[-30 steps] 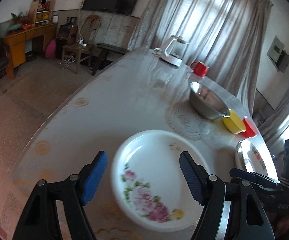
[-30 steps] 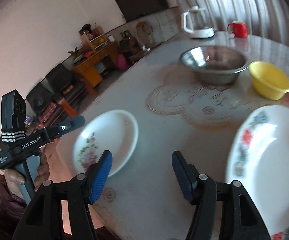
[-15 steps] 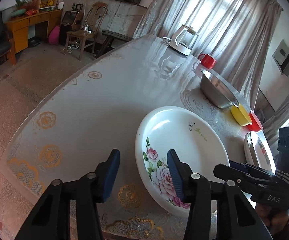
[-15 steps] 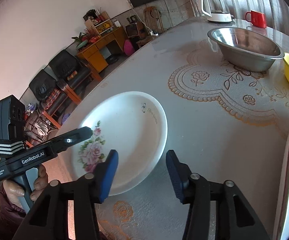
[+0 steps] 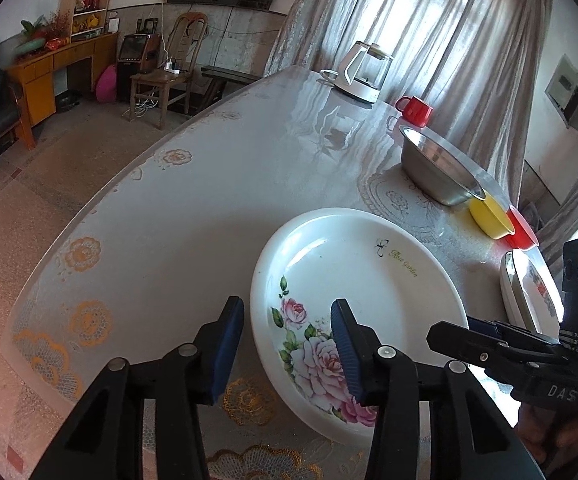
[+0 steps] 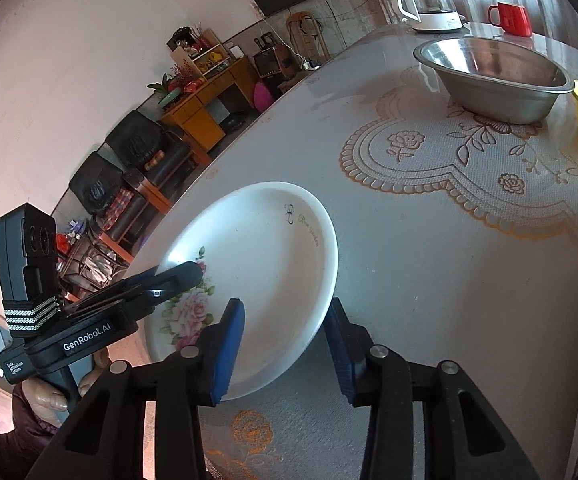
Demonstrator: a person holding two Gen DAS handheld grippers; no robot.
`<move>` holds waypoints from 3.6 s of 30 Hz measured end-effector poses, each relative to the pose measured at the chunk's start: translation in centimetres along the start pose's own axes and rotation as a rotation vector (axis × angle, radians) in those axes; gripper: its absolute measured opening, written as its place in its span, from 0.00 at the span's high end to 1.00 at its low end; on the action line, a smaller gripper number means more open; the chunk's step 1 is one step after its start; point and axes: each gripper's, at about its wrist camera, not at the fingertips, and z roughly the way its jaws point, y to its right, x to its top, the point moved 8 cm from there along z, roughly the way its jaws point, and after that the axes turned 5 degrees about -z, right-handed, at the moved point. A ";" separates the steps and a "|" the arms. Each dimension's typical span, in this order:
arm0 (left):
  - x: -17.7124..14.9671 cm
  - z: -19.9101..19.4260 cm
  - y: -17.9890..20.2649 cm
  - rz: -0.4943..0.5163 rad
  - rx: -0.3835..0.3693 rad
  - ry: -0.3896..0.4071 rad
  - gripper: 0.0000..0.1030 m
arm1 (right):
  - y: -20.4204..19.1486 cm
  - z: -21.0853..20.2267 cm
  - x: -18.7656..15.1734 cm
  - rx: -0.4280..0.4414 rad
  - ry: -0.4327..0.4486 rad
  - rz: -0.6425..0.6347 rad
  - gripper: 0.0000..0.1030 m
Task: Organize plates and bowls
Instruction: 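Grasp the rim of the rose-pattern plate with the right gripper, then lift the rose-pattern plate with the right gripper toward the plate stack, then lower the rose-pattern plate onto the double-happiness plate and open the right gripper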
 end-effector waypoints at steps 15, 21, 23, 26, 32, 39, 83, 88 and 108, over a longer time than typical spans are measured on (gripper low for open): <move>-0.4 -0.1 0.3 0.029 0.024 0.041 0.66 | 0.7 -0.3 0.0 -0.058 0.027 -0.017 0.77; -0.6 -0.3 0.3 0.035 0.039 0.039 0.68 | 0.6 -0.4 -0.1 -0.066 0.035 -0.018 0.77; -0.7 -0.4 0.4 0.034 0.038 0.034 0.69 | 0.6 -0.5 -0.2 -0.067 0.037 -0.015 0.78; -0.9 -0.5 0.5 0.023 0.028 0.031 0.69 | 0.6 -0.7 -0.3 -0.081 0.035 -0.016 0.78; -1.2 -0.5 1.3 0.017 0.015 0.020 0.69 | 1.1 -1.2 -0.5 -0.095 0.034 -0.003 0.78; -1.8 -0.4 3.0 0.049 -0.016 0.000 0.69 | 2.1 -2.2 -0.9 -0.132 0.043 0.017 0.78; -0.9 -2.2 11.1 0.230 -0.089 0.060 0.69 | 5.2 -9.6 -1.1 -0.212 0.198 0.084 0.76; -0.4 -2.2 14.0 0.281 -0.125 0.071 0.68 | 6.6 -11.6 -1.4 -0.240 0.236 0.121 0.76; -2.7 0.4 27.2 0.510 -0.266 0.019 0.68 | 14.7 -20.6 -4.9 -0.408 0.371 0.328 0.76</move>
